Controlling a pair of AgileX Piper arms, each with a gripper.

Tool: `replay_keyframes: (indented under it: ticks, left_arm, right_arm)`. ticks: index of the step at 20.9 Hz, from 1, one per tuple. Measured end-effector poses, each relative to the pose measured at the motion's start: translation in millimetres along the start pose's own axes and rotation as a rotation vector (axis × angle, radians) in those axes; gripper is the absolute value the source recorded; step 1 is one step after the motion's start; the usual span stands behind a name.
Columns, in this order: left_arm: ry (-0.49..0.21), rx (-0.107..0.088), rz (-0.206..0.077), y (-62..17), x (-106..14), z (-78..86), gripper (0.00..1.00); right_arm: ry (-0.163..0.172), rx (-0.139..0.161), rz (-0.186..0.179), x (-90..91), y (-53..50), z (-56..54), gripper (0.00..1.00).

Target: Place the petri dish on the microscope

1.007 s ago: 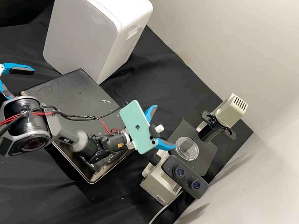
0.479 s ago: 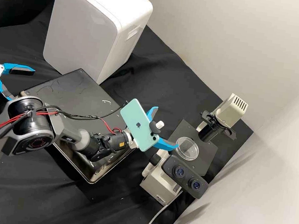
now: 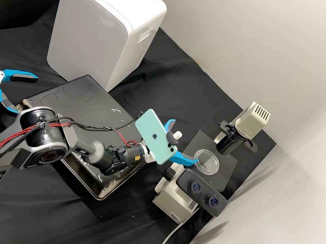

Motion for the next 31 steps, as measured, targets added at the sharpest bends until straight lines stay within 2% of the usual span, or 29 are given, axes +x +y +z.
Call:
replay_keyframes:
  ticks: [7, 9, 15, 23, 26, 31]
  left_arm:
    - [0.0, 0.0, 0.0, 0.0, 0.0, 0.0, 1.0]
    - [0.0, 0.001, 0.001, 0.3, 0.3, -0.1, 1.0]
    - [0.0, 0.0, 0.001, 0.3, 3.3, -1.4, 1.0]
    - [0.0, 0.0, 0.001, 0.3, 3.3, -1.4, 1.0]
    - [0.0, 0.0, 0.001, 0.3, 3.3, -1.4, 1.0]
    - [0.0, 0.002, 0.001, 0.3, 3.3, -1.4, 1.0]
  right_arm:
    - [-0.004, -0.011, -0.001, 2.2, -0.4, 0.3, 1.0]
    - [-0.006, -0.004, 0.007, 6.1, -0.9, 1.0, 1.0]
    - [-0.019, -0.03, 0.003, 16.0, -5.0, 3.4, 1.0]
    - [-0.031, -0.029, -0.003, 19.8, -8.3, 7.9, 1.0]
    - [-0.038, -0.028, -0.009, 16.0, -11.9, 11.8, 1.0]
    - [-0.034, -0.024, -0.008, -9.9, -9.3, 4.7, 1.0]
